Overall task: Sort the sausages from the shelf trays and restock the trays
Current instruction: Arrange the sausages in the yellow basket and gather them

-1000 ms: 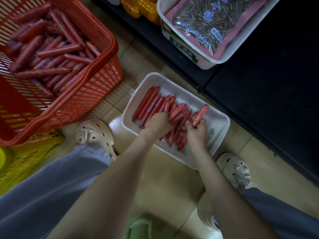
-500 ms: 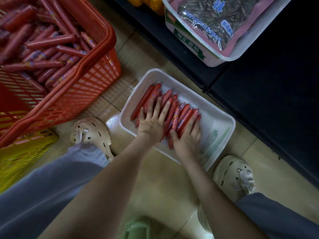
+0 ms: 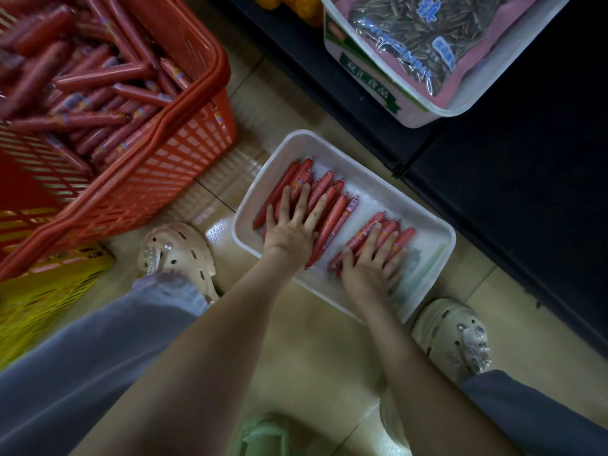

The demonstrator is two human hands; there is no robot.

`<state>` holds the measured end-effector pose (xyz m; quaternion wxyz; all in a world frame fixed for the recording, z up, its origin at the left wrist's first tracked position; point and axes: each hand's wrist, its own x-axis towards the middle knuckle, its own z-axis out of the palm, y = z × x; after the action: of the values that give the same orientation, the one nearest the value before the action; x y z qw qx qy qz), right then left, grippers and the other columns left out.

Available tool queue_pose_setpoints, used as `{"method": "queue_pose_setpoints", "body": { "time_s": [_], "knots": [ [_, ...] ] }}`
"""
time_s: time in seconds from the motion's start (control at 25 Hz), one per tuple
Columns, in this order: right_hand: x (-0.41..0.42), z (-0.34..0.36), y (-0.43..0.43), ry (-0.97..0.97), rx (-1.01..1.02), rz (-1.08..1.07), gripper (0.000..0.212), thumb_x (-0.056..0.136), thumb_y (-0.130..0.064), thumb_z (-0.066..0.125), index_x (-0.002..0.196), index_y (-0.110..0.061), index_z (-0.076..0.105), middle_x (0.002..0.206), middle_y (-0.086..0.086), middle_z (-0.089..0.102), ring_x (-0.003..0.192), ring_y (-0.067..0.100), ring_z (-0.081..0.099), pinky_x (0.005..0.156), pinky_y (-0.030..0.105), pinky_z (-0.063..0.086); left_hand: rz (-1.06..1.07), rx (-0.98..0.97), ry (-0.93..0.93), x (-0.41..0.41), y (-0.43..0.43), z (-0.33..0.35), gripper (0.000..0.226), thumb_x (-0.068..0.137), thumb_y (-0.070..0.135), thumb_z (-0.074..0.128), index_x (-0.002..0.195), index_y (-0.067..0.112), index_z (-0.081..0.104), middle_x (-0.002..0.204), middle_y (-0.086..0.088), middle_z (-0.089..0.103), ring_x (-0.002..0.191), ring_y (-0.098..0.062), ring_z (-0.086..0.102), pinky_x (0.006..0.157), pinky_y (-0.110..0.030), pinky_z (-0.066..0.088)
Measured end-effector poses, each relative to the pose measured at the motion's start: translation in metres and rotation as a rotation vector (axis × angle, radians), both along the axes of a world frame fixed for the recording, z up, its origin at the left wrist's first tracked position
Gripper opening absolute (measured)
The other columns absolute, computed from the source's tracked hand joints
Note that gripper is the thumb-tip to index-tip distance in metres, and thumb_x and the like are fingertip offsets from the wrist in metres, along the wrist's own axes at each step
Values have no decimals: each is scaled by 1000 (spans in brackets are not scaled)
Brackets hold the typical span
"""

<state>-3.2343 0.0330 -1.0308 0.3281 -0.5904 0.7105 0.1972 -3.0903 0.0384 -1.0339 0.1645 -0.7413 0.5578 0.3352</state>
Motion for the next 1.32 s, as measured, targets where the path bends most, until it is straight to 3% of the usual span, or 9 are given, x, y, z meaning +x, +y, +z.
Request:
{"method": "queue_pose_setpoints", "body": {
  "time_s": [0.2, 0.52, 0.68, 0.76, 0.84, 0.96, 1.08, 1.2, 1.32],
  "knots": [
    [21, 48, -7, -89, -198, 166, 82, 94, -48, 40, 147, -27, -20, 157, 8, -22, 143, 27, -23, 115, 54, -9, -60, -103, -20, -3, -15, 54, 69, 99, 48, 23, 147, 27, -22, 156, -5, -25, 145, -26, -18, 117, -53, 3],
    [79, 214, -21, -440, -520, 352, 71, 94, -30, 51, 150, -8, 14, 157, 11, 17, 145, 24, 9, 117, 34, 10, -361, -370, -181, 67, -26, 241, 64, 99, 34, 39, 152, 19, 7, 156, -11, 19, 136, -26, 35, 105, -36, 32],
    [139, 280, 2, -573, -594, 547, 63, 93, -27, 53, 146, -5, 27, 149, 14, 31, 138, 28, 23, 114, 36, 19, -88, -677, -124, 146, 39, 313, 46, 95, 22, 46, 139, 10, 40, 128, -12, 49, 115, -32, 52, 90, -41, 44],
    [184, 299, 28, -629, -617, 709, 62, 92, -26, 55, 144, -3, 31, 146, 16, 36, 135, 30, 28, 112, 37, 21, 104, -872, -55, 195, 101, 320, 41, 90, 14, 47, 128, 1, 50, 117, -18, 56, 106, -37, 56, 84, -44, 49],
    [235, 303, 54, -698, -640, 864, 62, 89, -22, 59, 142, 0, 34, 141, 19, 41, 132, 34, 34, 112, 38, 24, 245, -924, -130, 245, 165, 303, 44, 82, 14, 47, 123, -3, 54, 111, -22, 59, 100, -40, 59, 81, -46, 52],
    [318, 287, 103, -745, -564, 1125, 70, 89, -22, 60, 146, -2, 26, 147, 18, 34, 138, 33, 27, 115, 36, 18, 502, -733, -272, 315, 259, 254, 56, 76, 15, 51, 128, -5, 50, 117, -27, 55, 103, -44, 57, 82, -50, 52],
    [390, 241, 151, -706, -427, 1402, 91, 86, -34, 64, 151, -9, 5, 156, 12, 16, 146, 27, 10, 117, 33, 7, 623, -448, -293, 360, 319, 195, 80, 82, 31, 59, 147, 2, 24, 148, -25, 29, 133, -40, 34, 107, -50, 34],
    [439, 165, 188, -447, -343, 1637, 115, 76, -50, 69, 148, -20, -16, 159, 9, -1, 147, 26, -5, 118, 39, 0, 641, -99, -254, 381, 342, 123, 115, 75, 62, 63, 151, 19, -12, 158, -14, -9, 146, -32, -1, 114, -54, 10],
    [463, 85, 206, -53, -159, 1858, 128, 69, -60, 72, 145, -27, -26, 158, 8, -19, 145, 29, -17, 114, 52, -7, 444, 154, -209, 389, 345, 56, 136, 65, 70, 68, 141, 22, -33, 152, -11, -34, 142, -34, -22, 113, -61, -1]
  ]
}}
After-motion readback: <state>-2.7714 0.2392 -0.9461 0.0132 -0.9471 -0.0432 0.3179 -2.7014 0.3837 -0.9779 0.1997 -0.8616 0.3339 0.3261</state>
